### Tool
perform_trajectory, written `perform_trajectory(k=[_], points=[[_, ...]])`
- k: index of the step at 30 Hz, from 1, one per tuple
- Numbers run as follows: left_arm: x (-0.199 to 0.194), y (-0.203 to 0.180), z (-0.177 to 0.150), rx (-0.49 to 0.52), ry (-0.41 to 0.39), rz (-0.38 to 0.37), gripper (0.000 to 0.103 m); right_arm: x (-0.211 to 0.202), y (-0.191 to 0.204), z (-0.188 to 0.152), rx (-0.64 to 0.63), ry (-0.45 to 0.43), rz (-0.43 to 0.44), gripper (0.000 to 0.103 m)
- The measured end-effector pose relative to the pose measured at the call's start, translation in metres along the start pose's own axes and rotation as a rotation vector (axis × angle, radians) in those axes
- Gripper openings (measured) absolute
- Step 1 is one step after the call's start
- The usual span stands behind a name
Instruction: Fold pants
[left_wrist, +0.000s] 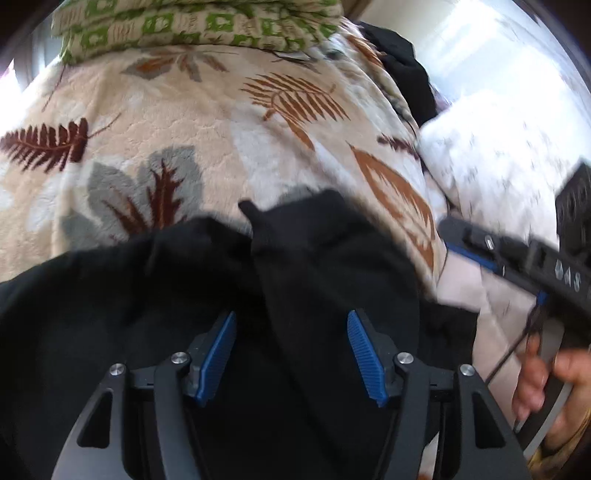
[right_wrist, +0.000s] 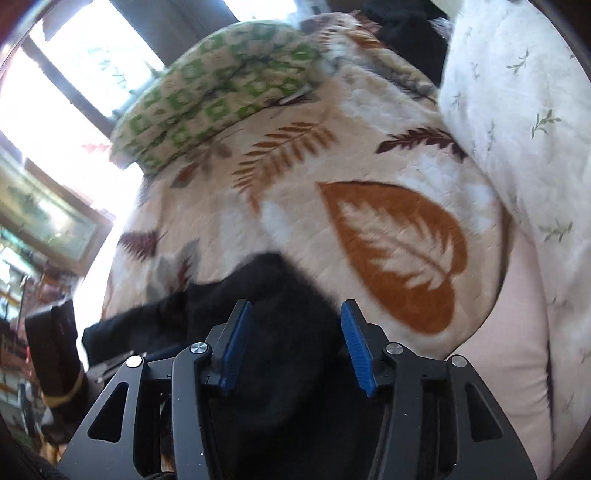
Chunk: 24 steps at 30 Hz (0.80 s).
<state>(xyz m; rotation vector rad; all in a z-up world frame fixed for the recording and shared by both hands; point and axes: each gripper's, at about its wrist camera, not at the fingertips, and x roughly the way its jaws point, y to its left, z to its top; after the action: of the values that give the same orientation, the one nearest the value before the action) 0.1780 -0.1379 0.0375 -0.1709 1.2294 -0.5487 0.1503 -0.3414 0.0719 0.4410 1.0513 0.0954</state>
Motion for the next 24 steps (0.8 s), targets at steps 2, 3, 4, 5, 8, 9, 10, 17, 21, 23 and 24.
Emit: perform_trajectory(k=[2, 3, 4, 5, 8, 9, 10, 17, 21, 23, 24], points=[[0.005, -0.001, 0.007, -0.026, -0.001, -0.026, 0.024, -0.004, -0.005, -0.003, -0.003, -0.006, 0.012, 0.049], [0.005, -0.003, 0.008, -0.027, -0.007, -0.021, 0.015, -0.006, -0.007, -0.005, -0.009, -0.004, 0.002, 0.049], [0.004, -0.006, 0.008, -0.023, -0.026, -0.025, 0.014, -0.008, -0.011, -0.008, -0.01, -0.001, -0.013, 0.049], [0.0, -0.009, 0.005, -0.022, -0.053, -0.051, 0.013, -0.012, -0.015, -0.011, -0.001, -0.004, -0.023, 0.049], [-0.01, -0.023, -0.007, -0.032, -0.083, -0.249, 0.005, -0.039, -0.031, -0.016, 0.06, -0.035, -0.046, 0.049], [-0.014, -0.033, -0.012, -0.012, -0.091, -0.297, 0.005, -0.049, -0.035, -0.016, 0.072, -0.049, -0.052, 0.049], [-0.017, -0.048, -0.017, 0.026, -0.09, -0.339, 0.005, -0.059, -0.038, -0.017, 0.08, -0.062, -0.054, 0.049], [0.024, -0.149, -0.074, 0.299, 0.166, -0.451, 0.006, -0.12, -0.057, -0.045, 0.118, -0.123, -0.059, 0.049], [0.018, -0.141, -0.099, 0.352, 0.251, -0.442, 0.021, -0.112, -0.061, -0.064, 0.084, -0.091, -0.073, 0.054], [0.005, -0.124, -0.1, 0.337, 0.242, -0.458, 0.034, -0.098, -0.061, -0.069, 0.092, -0.037, -0.041, 0.054], [-0.003, -0.114, -0.099, 0.325, 0.224, -0.457, 0.045, -0.094, -0.06, -0.07, 0.094, -0.018, -0.025, 0.054]])
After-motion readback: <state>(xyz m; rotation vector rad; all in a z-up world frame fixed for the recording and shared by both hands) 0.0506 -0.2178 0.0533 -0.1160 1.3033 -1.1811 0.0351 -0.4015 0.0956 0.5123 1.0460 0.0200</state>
